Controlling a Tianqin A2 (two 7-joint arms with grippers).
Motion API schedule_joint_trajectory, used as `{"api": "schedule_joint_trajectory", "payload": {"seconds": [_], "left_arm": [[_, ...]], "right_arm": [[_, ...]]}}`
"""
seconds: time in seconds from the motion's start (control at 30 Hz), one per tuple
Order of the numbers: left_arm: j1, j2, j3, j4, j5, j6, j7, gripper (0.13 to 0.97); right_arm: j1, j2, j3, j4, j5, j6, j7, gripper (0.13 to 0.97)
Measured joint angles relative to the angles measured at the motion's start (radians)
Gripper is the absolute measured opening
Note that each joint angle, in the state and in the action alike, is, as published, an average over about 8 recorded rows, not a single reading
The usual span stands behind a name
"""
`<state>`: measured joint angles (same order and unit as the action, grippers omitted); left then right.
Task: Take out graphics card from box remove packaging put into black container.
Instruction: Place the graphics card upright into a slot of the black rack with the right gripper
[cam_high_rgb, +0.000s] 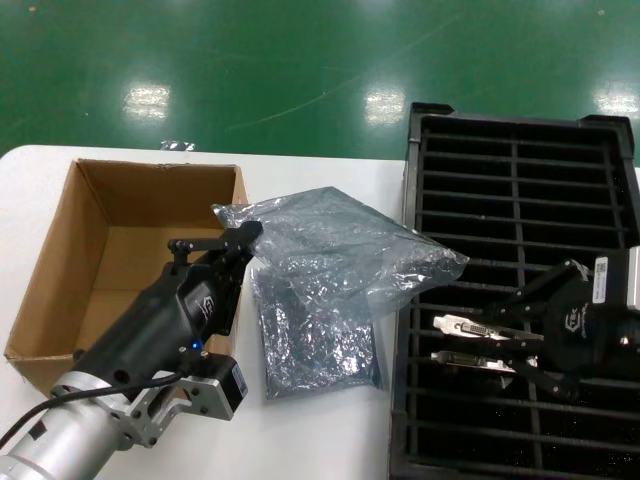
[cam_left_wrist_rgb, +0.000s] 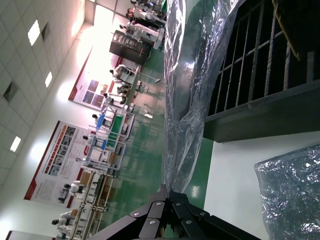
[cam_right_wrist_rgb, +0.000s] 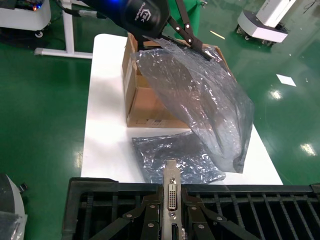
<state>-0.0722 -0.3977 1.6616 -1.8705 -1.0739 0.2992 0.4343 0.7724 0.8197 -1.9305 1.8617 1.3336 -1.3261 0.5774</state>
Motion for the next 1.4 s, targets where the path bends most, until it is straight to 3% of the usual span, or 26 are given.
{"api": "schedule_joint_trajectory", "payload": {"seconds": [0.63, 1.4], "left_arm": [[0.000, 0.000, 0.000, 0.000, 0.000, 0.000, 0.000, 0.139], [0.000, 0.000, 0.000, 0.000, 0.000, 0.000, 0.000, 0.139]], "right_arm": [[0.023, 0.025, 0.032, 0.039, 0.061, -0.044, 0.054, 0.192], [0.123, -0.073, -0.072, -0.158, -0.001, -0.096, -0.089, 0.192]]}}
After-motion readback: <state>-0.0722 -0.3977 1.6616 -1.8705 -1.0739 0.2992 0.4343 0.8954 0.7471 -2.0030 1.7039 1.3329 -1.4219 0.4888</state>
